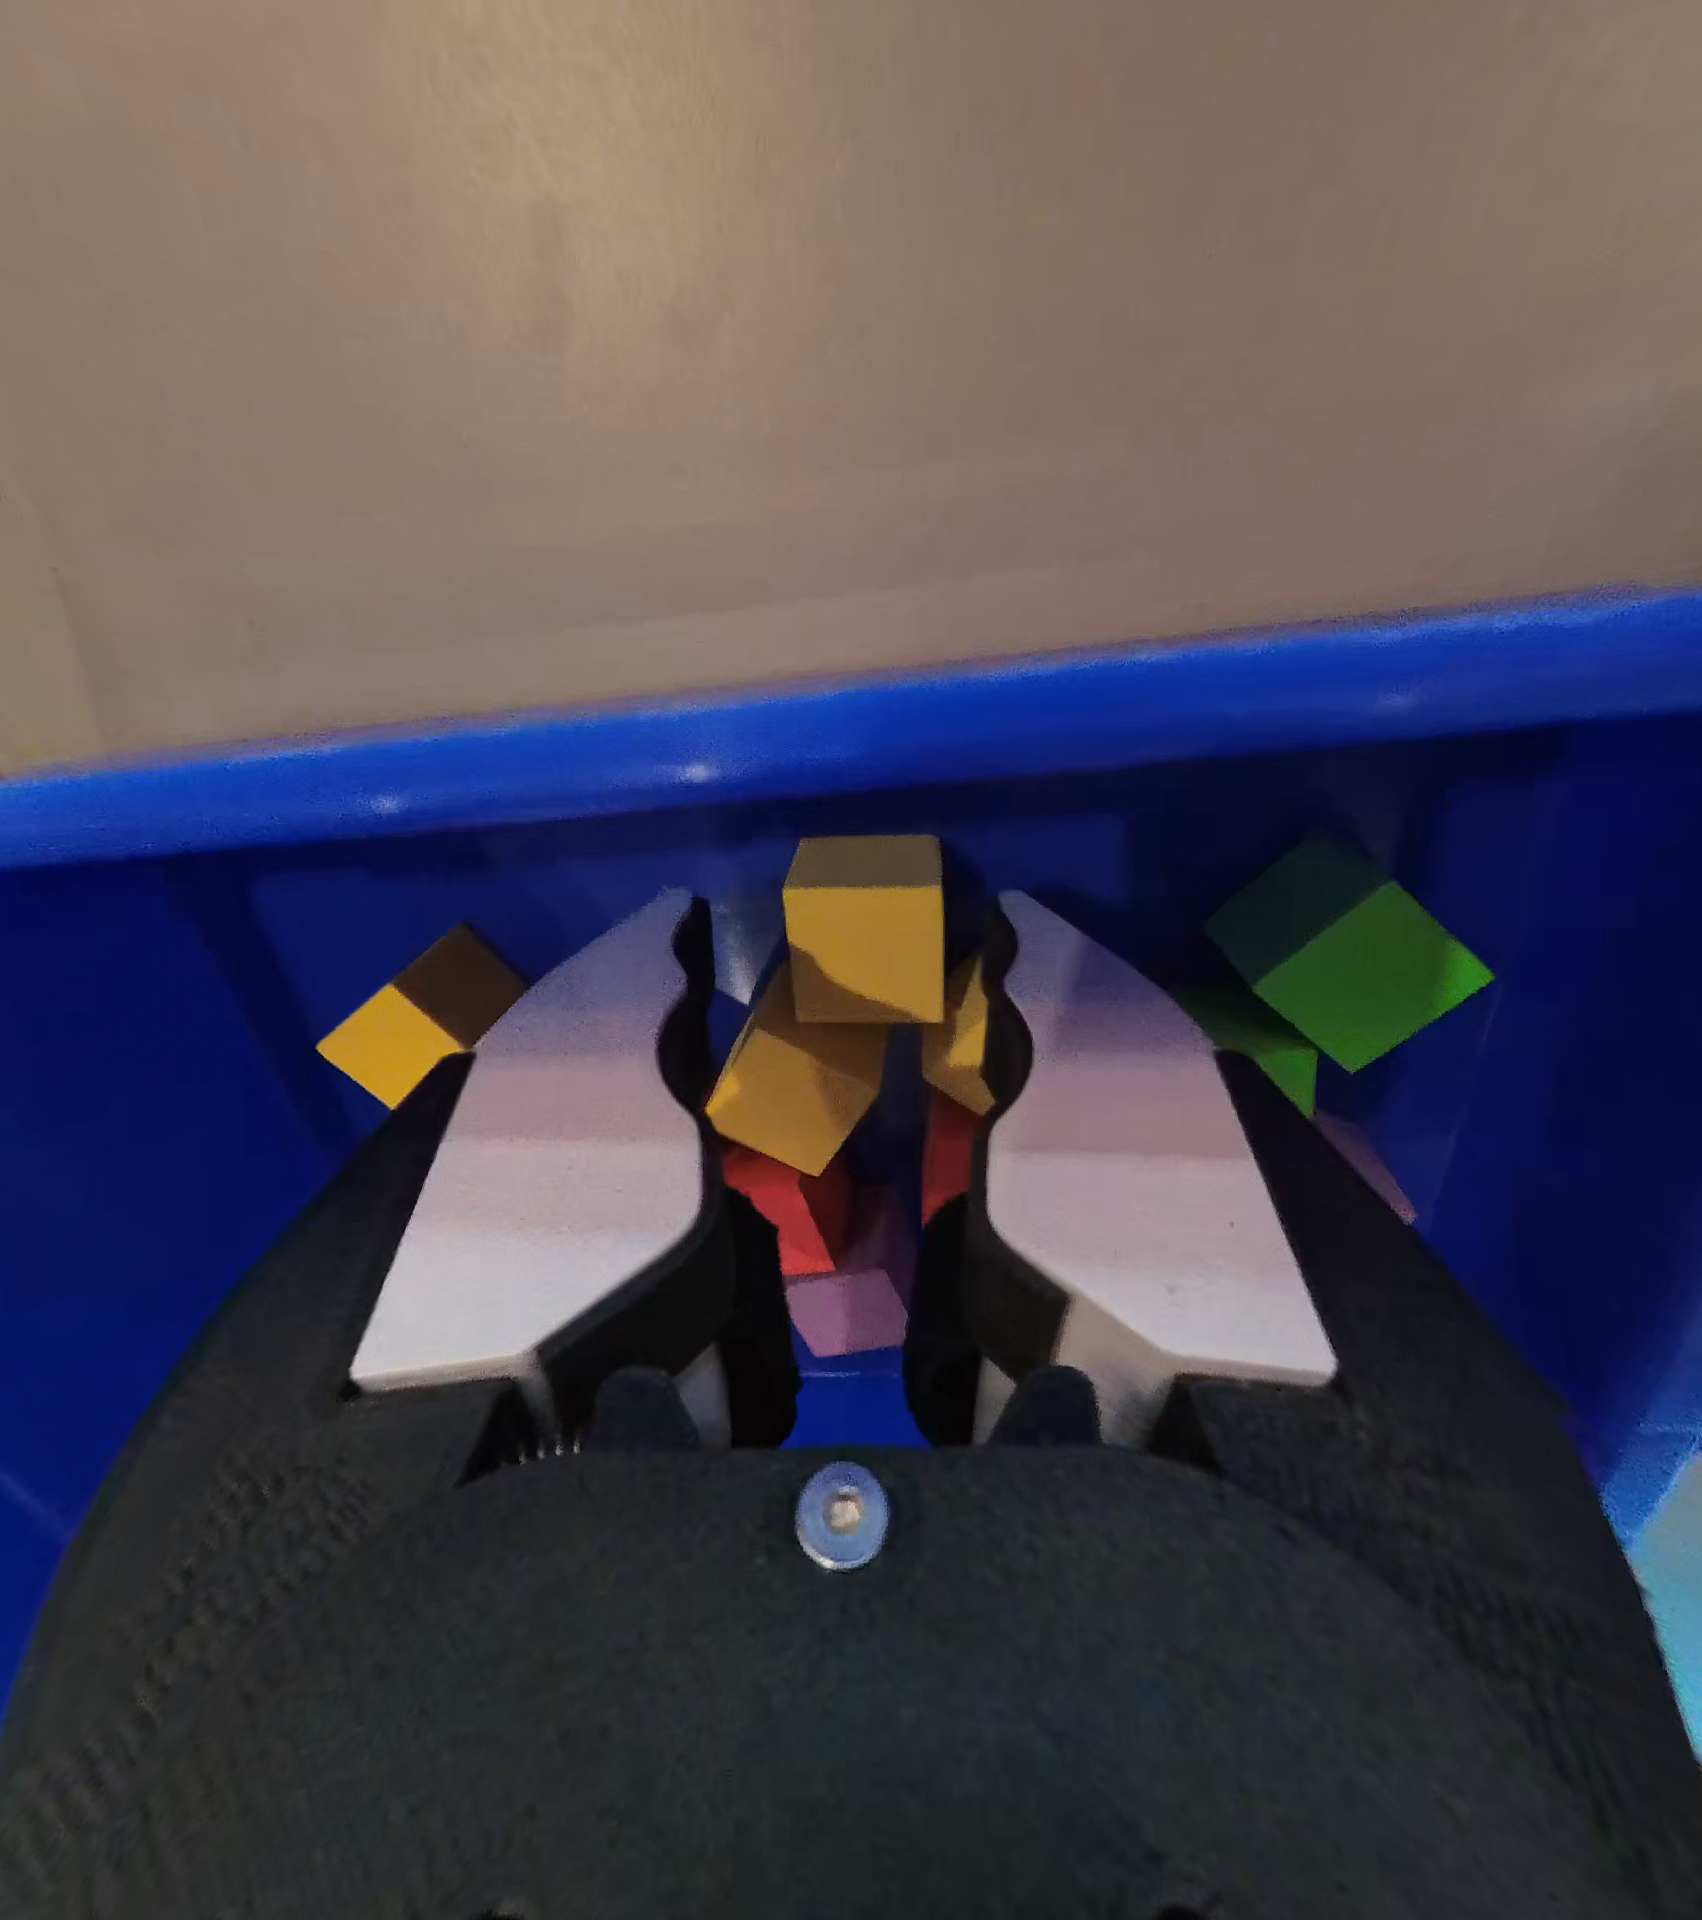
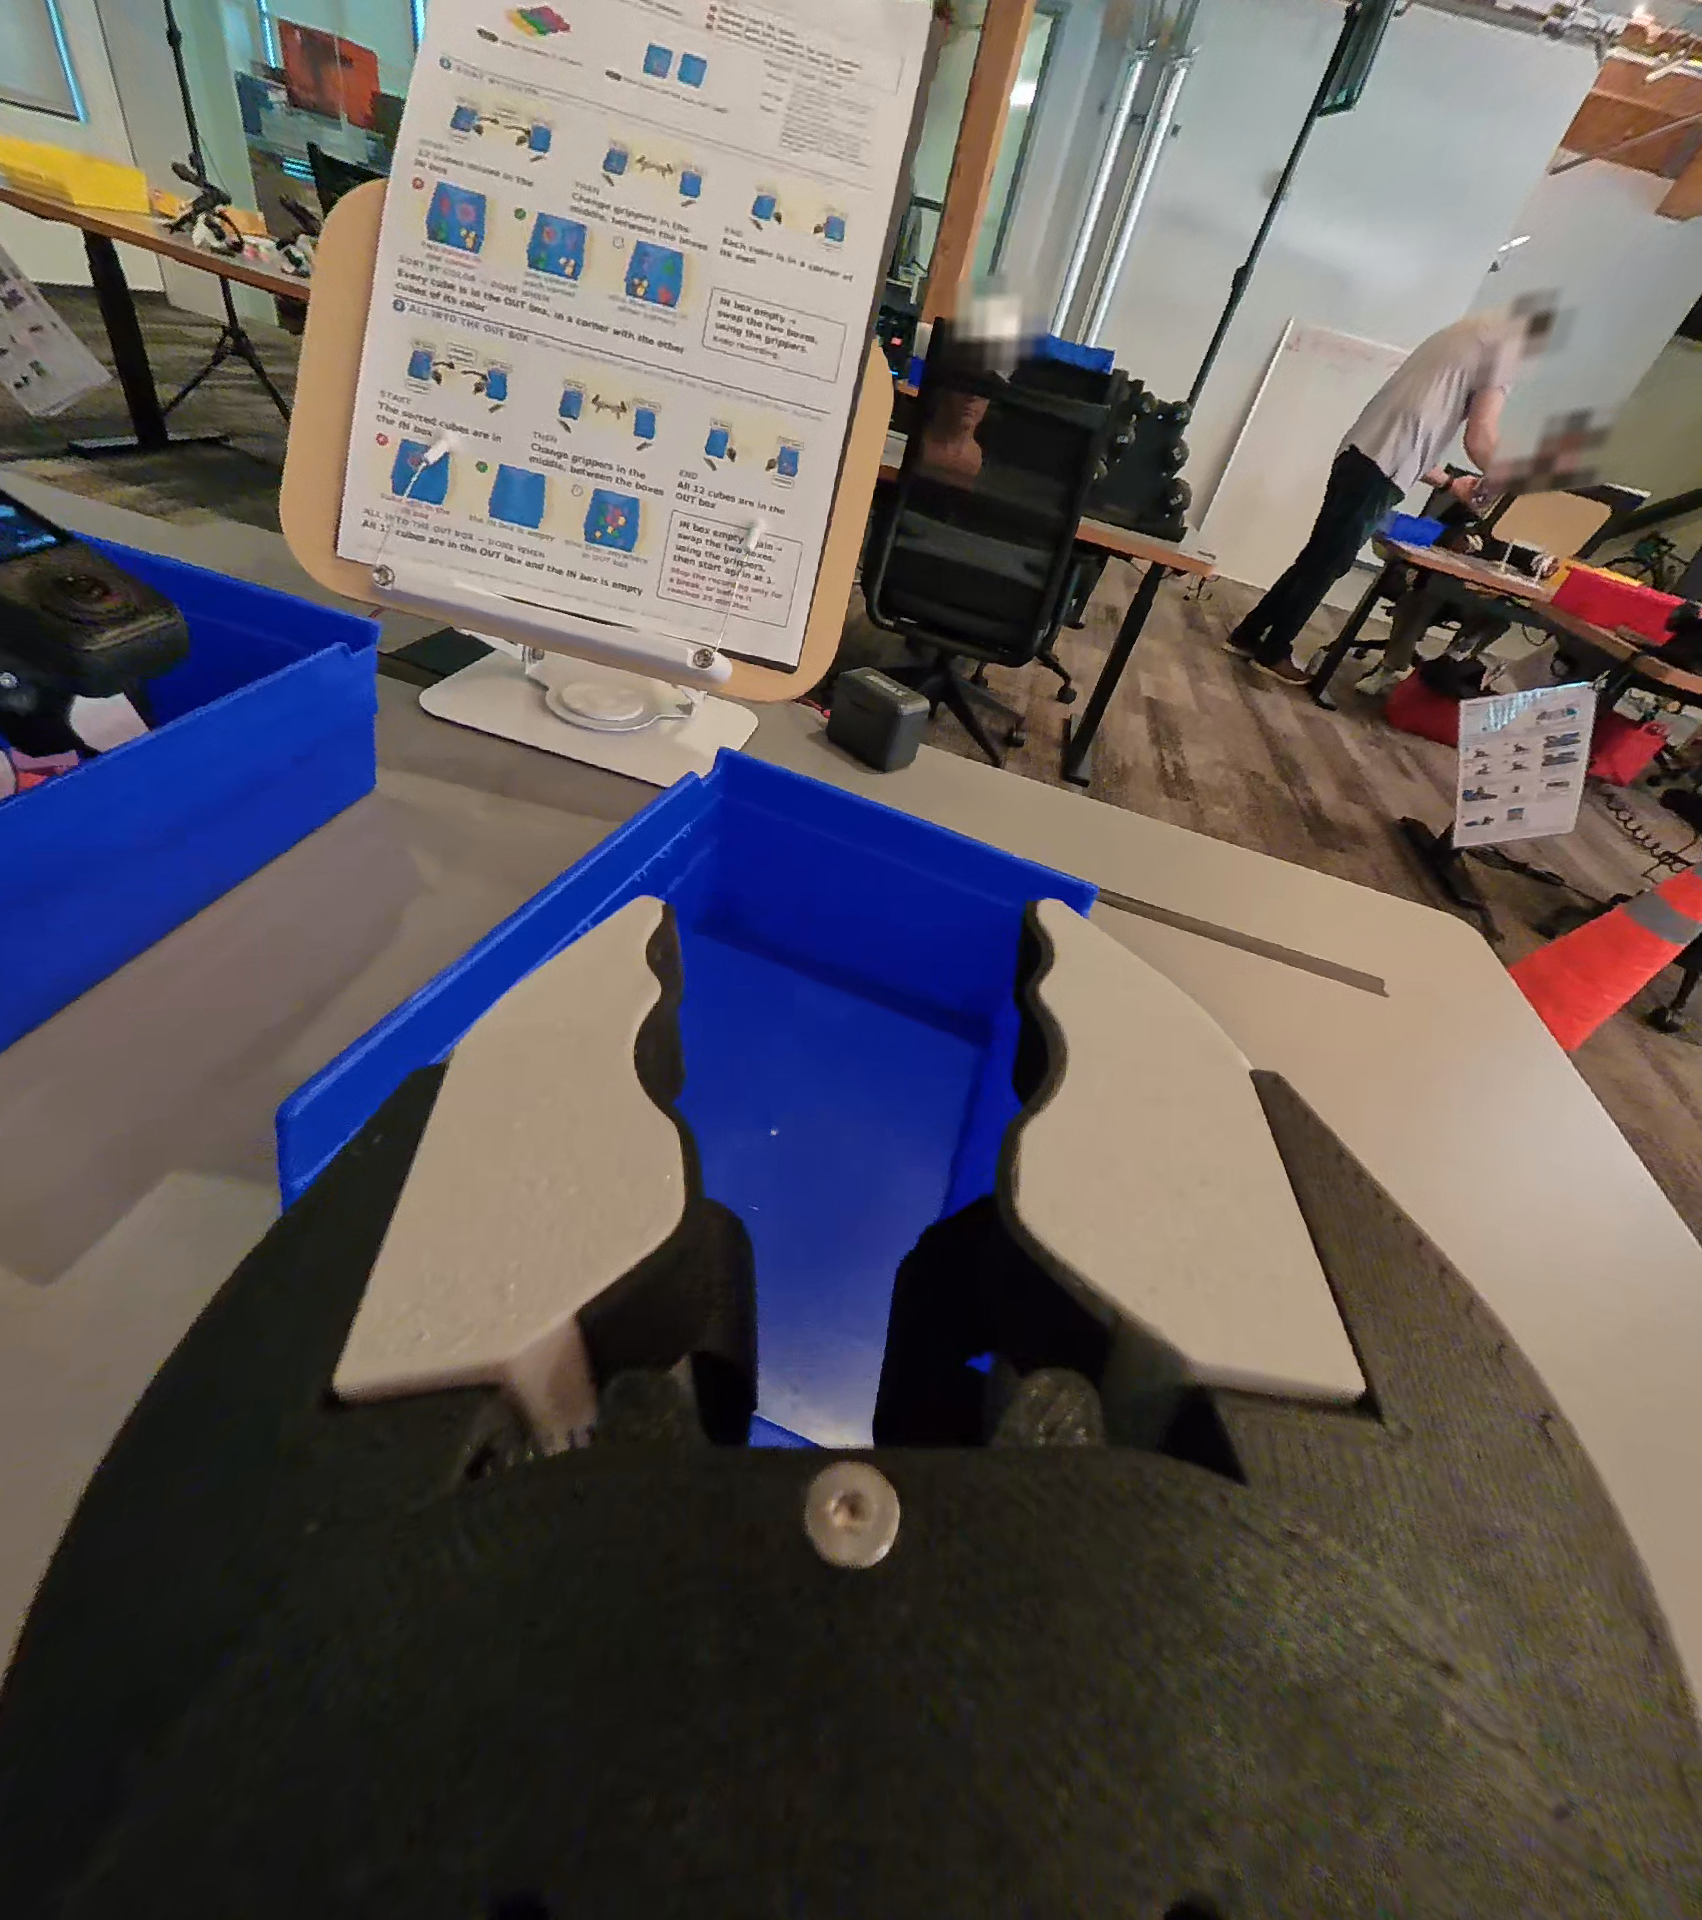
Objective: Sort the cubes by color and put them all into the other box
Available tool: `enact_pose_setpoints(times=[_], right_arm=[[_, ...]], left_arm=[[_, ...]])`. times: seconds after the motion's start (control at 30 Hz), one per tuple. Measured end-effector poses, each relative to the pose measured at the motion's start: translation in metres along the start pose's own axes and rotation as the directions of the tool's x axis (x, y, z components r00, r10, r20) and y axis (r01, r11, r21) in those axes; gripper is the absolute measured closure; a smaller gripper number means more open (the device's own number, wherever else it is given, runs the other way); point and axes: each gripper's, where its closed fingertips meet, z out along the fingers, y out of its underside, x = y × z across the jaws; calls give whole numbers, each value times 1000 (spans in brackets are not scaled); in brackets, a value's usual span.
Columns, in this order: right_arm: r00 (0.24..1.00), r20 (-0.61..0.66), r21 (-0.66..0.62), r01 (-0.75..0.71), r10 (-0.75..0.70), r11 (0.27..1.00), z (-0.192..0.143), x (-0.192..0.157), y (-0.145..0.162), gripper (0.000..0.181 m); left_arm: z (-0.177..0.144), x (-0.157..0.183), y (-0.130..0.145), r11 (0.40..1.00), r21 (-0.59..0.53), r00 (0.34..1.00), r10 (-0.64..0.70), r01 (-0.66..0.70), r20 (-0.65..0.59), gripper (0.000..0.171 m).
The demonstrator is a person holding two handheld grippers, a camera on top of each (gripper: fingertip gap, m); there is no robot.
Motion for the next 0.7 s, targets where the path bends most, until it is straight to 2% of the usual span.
enact_pose_setpoints(times=[0.13,0.23,0.33,0.5,0.6,0.63,0.7], right_arm=[[1000,7,8,17,-17,1000,0,-7,-3,120],[1000,13,9,24,-24,1000,0,-9,-3,121],[998,39,-20,41,-40,999,4,-15,4,126],[997,64,-36,51,-48,998,10,-22,13,127],[996,72,-51,50,-47,997,11,-24,20,127],[996,75,-59,48,-44,997,11,-25,24,127],[996,77,-74,47,-41,996,9,-26,29,127]], left_arm=[[5,2,2,1000,-10,1000,-1,1,-12,142],[3,-4,3,1000,5,999,-20,20,32,142],[-9,-8,-2,987,121,993,-109,103,47,142],[-69,-13,-18,913,350,967,-247,211,61,143],[-127,-14,-55,816,536,956,-290,218,52,143],[-143,-12,-70,798,565,959,-281,210,40,143],[-164,-15,-99,807,570,967,-242,156,78,143]])
